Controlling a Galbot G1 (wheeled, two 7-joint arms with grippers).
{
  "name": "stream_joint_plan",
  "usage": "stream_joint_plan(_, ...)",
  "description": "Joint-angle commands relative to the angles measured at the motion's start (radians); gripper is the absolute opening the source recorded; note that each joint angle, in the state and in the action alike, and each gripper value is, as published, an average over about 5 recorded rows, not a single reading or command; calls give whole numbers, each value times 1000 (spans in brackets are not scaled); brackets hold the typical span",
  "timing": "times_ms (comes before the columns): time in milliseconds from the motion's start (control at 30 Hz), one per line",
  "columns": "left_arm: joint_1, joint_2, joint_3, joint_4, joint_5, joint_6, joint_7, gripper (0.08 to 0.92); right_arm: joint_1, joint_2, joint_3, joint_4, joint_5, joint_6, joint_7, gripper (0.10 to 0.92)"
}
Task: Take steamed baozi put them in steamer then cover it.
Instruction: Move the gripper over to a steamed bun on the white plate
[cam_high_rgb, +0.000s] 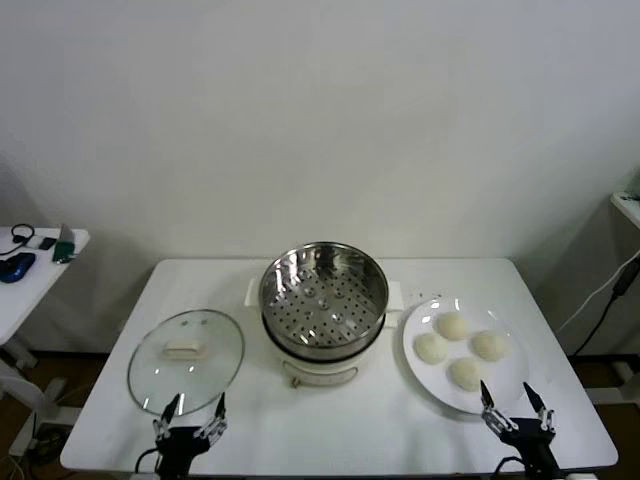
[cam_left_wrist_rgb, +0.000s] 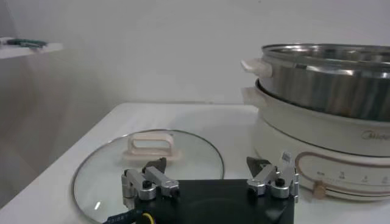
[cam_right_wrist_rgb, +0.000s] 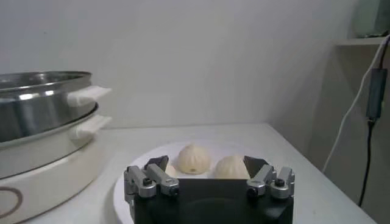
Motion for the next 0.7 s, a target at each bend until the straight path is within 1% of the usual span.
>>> stream_joint_plan(33, -9, 0, 5, -4, -2, 3, 1, 823, 389, -232, -40, -63, 114, -312, 61, 823)
stream_joint_plan(67, -10, 0, 5, -3, -2, 3, 1, 823, 422, -261, -64, -84, 115, -315, 51, 823)
stream_joint_plan(133, -14, 0, 7, -2, -3, 2, 1, 823, 559, -377, -162, -170, 118, -333, 3, 823)
stream_joint_plan(167, -16, 1, 8, -2, -4, 2, 1, 823, 626, -442, -224, -219, 94, -334, -42, 823)
stream_joint_plan(300, -18, 1, 8, -7, -5, -2, 1, 823, 871, -683, -519, -384, -75, -334, -311, 823)
stream_joint_plan(433, -11, 1, 9, -6, -10, -9, 0, 823, 1149, -841, -901, -509, -196, -233, -601, 823)
stream_joint_plan(500, -4, 2, 12, -6, -12, -13, 1, 823, 1350, -888, -1139, -555, -241, -158, -743, 823)
stream_joint_plan(567, 2, 3, 17, -8, -13, -17, 2, 823, 1665, -910, -1482, -584, -277, -85, -887, 823)
stream_joint_plan(633, 6, 3, 21, -9, -12, -20, 3, 823, 1989, -899, -1835, -607, -293, -29, -1001, 823)
stream_joint_plan(700, 8, 3, 25, -10, -11, -23, 4, 823, 2241, -857, -2096, -631, -303, 7, -1081, 823)
